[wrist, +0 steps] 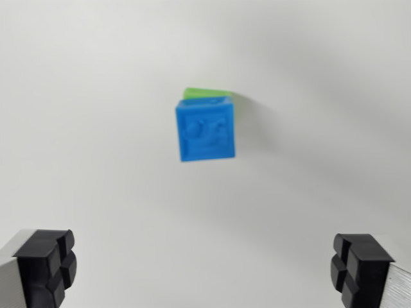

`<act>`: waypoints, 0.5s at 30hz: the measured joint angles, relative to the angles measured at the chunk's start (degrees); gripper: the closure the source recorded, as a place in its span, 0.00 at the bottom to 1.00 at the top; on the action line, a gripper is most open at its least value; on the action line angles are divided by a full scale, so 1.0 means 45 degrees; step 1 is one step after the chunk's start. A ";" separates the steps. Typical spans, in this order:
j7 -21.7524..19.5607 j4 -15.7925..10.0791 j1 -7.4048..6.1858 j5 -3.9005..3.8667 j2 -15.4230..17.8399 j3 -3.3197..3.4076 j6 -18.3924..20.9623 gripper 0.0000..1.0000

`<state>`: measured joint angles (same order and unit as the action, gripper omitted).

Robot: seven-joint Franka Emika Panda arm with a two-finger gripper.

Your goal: Stack cube

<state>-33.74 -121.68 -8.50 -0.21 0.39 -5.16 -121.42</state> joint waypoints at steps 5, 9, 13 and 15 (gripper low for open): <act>0.0013 0.0337 0.0000 0.0018 0.0208 0.0000 0.0531 0.00; 0.0019 0.0554 0.0000 0.0027 0.0317 0.0000 0.0860 0.00; 0.0023 0.0761 0.0000 0.0034 0.0399 0.0001 0.1147 0.00; 0.0027 0.0858 0.0000 0.0037 0.0436 0.0001 0.1287 0.00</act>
<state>-33.62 -117.82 -8.50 -0.04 2.35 -5.16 -115.63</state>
